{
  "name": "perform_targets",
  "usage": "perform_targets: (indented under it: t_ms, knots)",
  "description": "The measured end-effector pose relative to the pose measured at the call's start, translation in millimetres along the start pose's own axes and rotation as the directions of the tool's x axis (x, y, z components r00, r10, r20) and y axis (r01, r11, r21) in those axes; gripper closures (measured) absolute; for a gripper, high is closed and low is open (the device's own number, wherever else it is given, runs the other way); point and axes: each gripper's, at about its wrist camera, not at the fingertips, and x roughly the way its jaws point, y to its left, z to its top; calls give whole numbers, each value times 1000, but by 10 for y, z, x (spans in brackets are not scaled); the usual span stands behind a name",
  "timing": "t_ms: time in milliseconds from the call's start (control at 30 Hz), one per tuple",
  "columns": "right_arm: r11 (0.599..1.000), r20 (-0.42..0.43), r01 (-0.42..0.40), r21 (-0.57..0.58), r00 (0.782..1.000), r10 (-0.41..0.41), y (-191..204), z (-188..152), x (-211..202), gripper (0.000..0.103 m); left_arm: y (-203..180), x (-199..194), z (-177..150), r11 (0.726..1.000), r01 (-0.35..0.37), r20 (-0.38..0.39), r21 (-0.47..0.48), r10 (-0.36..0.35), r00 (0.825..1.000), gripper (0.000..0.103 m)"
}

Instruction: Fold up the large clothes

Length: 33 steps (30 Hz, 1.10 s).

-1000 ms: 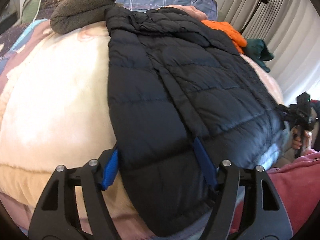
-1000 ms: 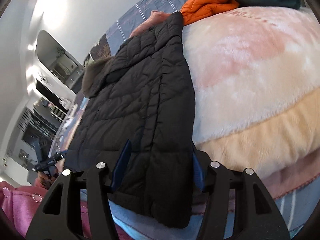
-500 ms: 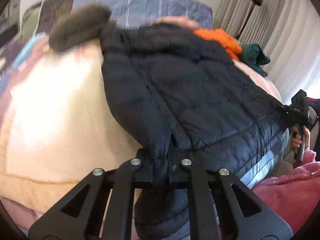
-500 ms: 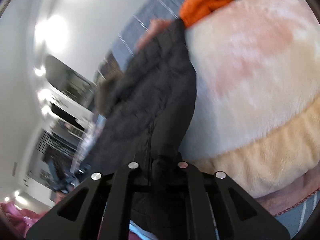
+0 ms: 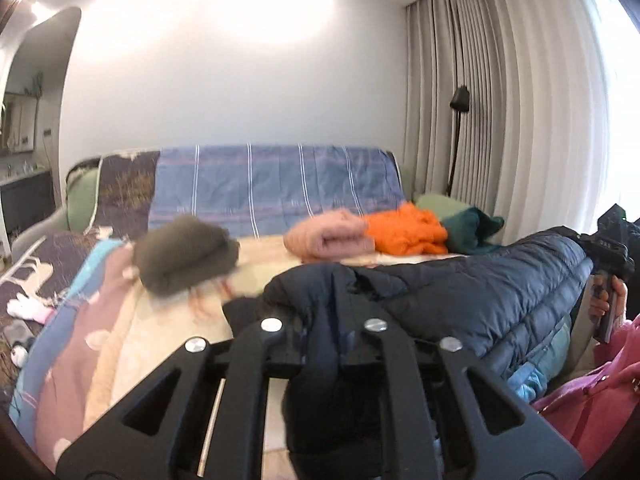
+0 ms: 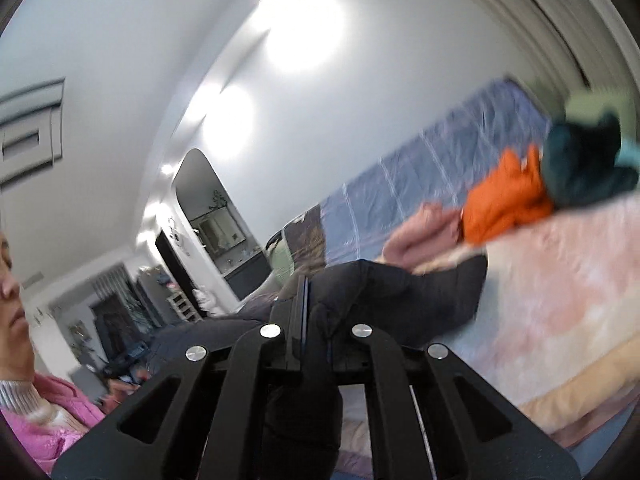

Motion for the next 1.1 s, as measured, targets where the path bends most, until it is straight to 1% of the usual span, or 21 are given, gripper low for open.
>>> perform_targets:
  t_ms: [67,133,200,267,367,567,667,767,867,967,1100]
  knots:
    - [999,-19,36,-23,999,-36,-2,-20,75,96,35,79,-14,1000,-5,-17,-15,4,1000,88]
    - [998,-53,70,5,996,-70,-96,-75,233,96,115,260,-76,998,-25,-79,-56,21,997,88]
    - [994,-78,108,25,991,-105,-218,-116,362,96,177,474,-150,995,-50,-140,-84,38,989,88]
    - [990,-99,137,40,986,-133,-343,-131,485,96,218,625,-208,993,-60,-174,-97,42,984,87]
    - [985,-120,169,44,979,-163,-420,-168,695,95,261,787,-264,992,-79,-198,-99,59,979,87]
    - [976,-153,209,53,968,-199,-597,-147,1068,93,371,1152,-273,990,-90,-238,-109,62,969,86]
    - [967,-179,252,42,954,-241,-719,-128,1321,93,429,1394,-263,990,-100,-265,-104,69,962,86]
    - [956,-210,292,21,936,-281,-823,-135,1559,90,517,1662,-263,988,-107,-294,-108,71,953,86]
    - [947,-239,319,33,923,-303,-940,-167,1720,86,627,1928,-316,985,-116,-327,-129,68,942,84]
    - [940,-262,339,42,911,-317,-1036,-218,1793,83,696,2144,-423,981,-131,-364,-144,70,929,80]
    - [930,-292,366,35,894,-341,-1111,-303,1837,81,764,2285,-568,978,-144,-398,-153,72,914,76]
